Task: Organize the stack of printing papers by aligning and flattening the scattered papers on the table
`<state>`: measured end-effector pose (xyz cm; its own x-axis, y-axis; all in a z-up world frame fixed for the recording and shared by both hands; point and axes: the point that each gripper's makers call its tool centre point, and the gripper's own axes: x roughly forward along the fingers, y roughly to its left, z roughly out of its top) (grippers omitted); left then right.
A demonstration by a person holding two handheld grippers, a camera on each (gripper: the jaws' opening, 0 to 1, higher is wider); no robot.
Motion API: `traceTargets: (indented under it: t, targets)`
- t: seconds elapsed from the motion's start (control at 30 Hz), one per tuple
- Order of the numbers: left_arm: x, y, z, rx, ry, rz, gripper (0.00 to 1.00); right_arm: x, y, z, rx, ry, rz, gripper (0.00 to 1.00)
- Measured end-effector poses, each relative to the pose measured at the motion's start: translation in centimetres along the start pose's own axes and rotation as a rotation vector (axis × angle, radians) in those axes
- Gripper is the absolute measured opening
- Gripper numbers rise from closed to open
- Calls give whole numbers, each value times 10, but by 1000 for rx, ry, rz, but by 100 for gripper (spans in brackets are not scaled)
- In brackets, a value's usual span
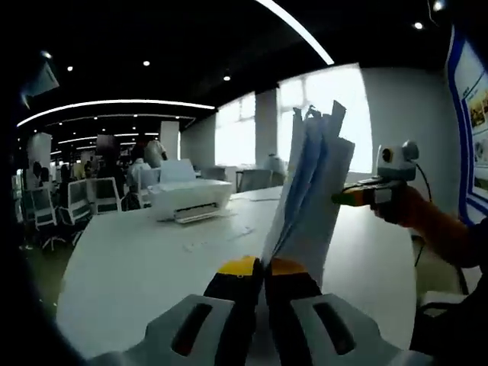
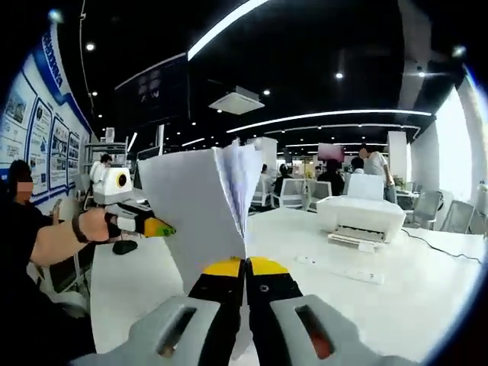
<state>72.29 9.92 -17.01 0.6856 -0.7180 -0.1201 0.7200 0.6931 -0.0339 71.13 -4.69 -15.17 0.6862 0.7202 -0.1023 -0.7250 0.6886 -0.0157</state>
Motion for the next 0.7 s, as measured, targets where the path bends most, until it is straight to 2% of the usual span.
traceTargets:
  t: [0.13, 0.27, 0.43, 0.5, 0.63, 0.7]
  targets:
    - [2, -3, 0, -2, 1, 7, 7, 2, 3, 2, -21, -6, 1, 0]
    - [-2, -3, 3, 37, 5, 23, 6, 2, 3, 6, -51, -10, -5, 0]
    - [-5, -3, 2, 4, 11, 14, 7, 2, 5, 4, -35, 7, -2, 0]
    - [-9, -7, 8, 63, -4, 20, 6, -2, 9, 7, -49, -1, 3, 0]
    - [-11, -11, 12, 61, -5, 12, 6, -8, 13, 17, -45, -30, 9, 0]
    - [-13, -15, 19, 24, -44, -12, 6, -10, 15, 20, -43, -38, 12, 0]
